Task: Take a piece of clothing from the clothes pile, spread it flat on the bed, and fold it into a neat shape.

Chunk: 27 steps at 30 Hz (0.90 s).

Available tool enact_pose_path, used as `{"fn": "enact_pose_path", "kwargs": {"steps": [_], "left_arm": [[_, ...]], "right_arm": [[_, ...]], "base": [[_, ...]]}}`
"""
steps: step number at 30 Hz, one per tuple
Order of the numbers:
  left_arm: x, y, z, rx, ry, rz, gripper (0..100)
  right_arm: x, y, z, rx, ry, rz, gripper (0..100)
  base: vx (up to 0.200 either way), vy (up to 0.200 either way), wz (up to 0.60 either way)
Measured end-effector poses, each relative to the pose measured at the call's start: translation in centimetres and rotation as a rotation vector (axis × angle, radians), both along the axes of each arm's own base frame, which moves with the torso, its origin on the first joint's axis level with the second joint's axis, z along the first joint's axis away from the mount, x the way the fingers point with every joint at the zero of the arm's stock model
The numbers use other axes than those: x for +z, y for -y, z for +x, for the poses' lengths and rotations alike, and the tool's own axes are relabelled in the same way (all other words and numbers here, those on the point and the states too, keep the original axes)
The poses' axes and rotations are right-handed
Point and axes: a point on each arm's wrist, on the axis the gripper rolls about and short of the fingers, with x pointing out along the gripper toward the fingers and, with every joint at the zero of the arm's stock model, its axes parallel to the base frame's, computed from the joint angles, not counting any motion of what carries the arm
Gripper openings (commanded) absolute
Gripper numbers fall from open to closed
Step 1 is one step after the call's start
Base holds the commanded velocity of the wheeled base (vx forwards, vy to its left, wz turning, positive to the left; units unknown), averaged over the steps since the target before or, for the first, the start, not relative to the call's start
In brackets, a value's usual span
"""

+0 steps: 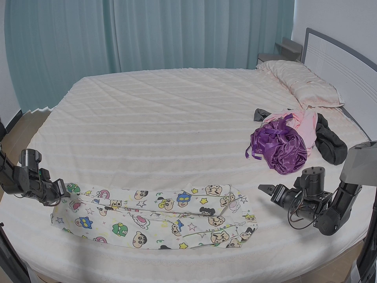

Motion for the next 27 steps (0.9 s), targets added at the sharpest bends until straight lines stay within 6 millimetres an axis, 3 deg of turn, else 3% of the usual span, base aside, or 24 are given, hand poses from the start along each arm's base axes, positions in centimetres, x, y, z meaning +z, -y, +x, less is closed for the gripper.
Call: {"fn": "enact_pose_path", "kwargs": {"steps": [6, 11, 19, 27], "left_arm": [[1.8, -1.7, -0.4, 0.056, 0.011, 0.006, 0], [3.1, -0.8, -0.8, 0.049, -0.002, 0.017, 0], [5.0, 5.2, -0.2, 0.013, -0.006, 0.074, 0], [6.8, 13.1, 0.0, -0.044, 0.033, 0.113, 0]], "right_arm": [[0.0, 0.2, 0.1, -0.007, 0.002, 0.000, 100], [0.1, 0.3, 0.1, -0.009, 0.004, 0.001, 100], [0.1, 0.3, 0.1, -0.010, 0.006, 0.002, 100], [0.3, 0.3, 0.0, -0.009, 0.011, 0.002, 100]], "base": [[0.000, 0.000, 0.00], [0.000, 0.000, 0.00], [0.000, 0.000, 0.00], [0.000, 0.000, 0.00]]}}
